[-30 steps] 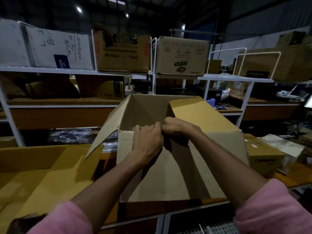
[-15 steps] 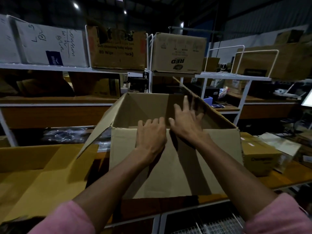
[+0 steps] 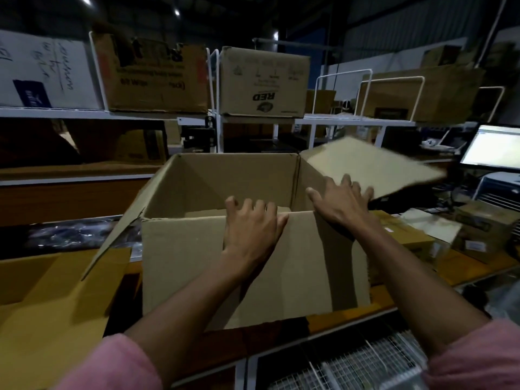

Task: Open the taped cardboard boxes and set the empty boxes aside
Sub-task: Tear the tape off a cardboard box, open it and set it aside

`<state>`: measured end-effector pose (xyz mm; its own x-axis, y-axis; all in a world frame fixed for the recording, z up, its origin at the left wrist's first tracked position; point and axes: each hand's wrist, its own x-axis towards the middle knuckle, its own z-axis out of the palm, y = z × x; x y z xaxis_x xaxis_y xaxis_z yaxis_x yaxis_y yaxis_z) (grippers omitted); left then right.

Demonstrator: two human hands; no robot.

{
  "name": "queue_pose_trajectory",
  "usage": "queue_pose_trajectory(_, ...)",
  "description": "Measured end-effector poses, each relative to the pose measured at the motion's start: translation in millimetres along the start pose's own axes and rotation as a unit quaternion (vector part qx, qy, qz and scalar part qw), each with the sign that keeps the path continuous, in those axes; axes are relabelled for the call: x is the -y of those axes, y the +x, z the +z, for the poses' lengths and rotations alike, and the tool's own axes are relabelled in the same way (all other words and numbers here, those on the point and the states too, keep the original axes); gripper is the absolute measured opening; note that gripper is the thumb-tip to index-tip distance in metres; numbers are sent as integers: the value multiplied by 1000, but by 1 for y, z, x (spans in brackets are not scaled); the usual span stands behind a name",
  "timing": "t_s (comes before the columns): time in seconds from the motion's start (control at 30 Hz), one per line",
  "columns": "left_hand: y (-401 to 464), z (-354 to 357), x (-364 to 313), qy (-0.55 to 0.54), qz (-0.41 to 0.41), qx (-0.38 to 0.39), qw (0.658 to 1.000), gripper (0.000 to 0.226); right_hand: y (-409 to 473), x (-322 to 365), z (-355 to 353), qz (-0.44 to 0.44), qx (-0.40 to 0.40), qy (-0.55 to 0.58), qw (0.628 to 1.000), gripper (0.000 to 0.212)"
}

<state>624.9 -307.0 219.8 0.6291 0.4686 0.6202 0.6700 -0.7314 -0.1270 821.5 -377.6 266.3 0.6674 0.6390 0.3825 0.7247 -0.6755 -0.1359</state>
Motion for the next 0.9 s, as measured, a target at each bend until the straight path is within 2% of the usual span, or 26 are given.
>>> queue_pose_trajectory(0.1,1,2,0,-12,8,-3,1000,71,3,-8,5,1,32,36,999,82)
queue_pose_trajectory(0.2,1,4,1,-20,12,-9,1000,79,6,-13,10,0,18,61,998,89)
queue_pose_trajectory(0.33,3,10,3,5,23,-13,1000,63,5,-18,13,-8,4,57,998,82)
queue_pose_trajectory(0.4,2,12,3,13,29,-28,999,54,0,-21,12,-27,-32,89,995,72)
queue_pose_trajectory(0.47,-1,11,3,6,41,-62,997,43,-13,-24,13,-64,-102,105,987,63)
queue_pose_trajectory(0.53,-5,10,5,-24,56,-95,994,36,-35,-26,18,-97,-167,103,976,62)
queue_pose_trajectory(0.6,-8,11,10,-41,80,-116,989,30,-60,-28,31,-116,-196,103,968,66)
queue_pose_trajectory(0.77,-17,22,22,-28,82,-151,985,35,-86,-35,51,-67,-180,115,975,85)
queue_pose_trajectory(0.9,-49,23,36,-1,5,-163,987,44,-92,-37,55,-34,-156,113,981,90)
